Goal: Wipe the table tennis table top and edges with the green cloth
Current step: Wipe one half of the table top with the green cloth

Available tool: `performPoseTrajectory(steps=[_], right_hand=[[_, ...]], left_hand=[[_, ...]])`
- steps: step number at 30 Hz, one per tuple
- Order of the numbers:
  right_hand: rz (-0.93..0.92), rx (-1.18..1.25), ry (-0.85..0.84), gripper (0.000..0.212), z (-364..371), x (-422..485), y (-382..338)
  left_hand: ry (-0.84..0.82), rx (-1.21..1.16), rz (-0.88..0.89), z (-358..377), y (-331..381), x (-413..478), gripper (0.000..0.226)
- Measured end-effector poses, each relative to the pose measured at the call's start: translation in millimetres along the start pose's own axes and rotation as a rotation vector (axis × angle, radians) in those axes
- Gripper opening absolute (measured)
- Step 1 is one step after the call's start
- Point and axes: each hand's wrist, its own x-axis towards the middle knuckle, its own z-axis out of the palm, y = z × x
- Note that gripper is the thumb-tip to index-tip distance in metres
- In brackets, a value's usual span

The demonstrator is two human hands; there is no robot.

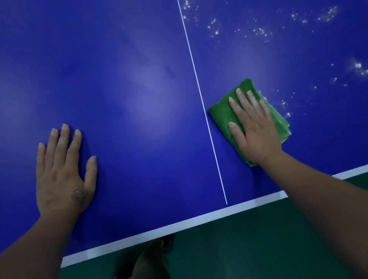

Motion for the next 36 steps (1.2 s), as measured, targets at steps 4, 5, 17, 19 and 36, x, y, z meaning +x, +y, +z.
performPoseTrajectory(steps=[4,5,17,19,36], right_hand=[[-0.054,0.029,-0.017,0.066,12.2,-62.3,-17.7],[-0.067,0.035,-0.024,0.067,15.6,-79.2,-20.1],[-0.509,-0.017,-0.184,0.067,-5.0,-24.8,78.8],[-0.523,-0.002,-0.175,0.067,-6.1,-10.7,92.1],[-0.568,0.049,-0.062,0.062,-21.4,66.7,156.5]], left_hand=[[-0.023,0.001,-0.018,-6.9,9.1,1.0,0.069],[-0.03,0.014,-0.023,-7.1,11.0,0.1,0.069],[-0.072,-0.049,-0.378,53.3,235.9,-6.6,0.071],[-0.082,0.012,-0.42,65.4,236.1,-8.3,0.074],[0.01,0.069,-0.391,67.6,239.8,-10.2,0.07]])
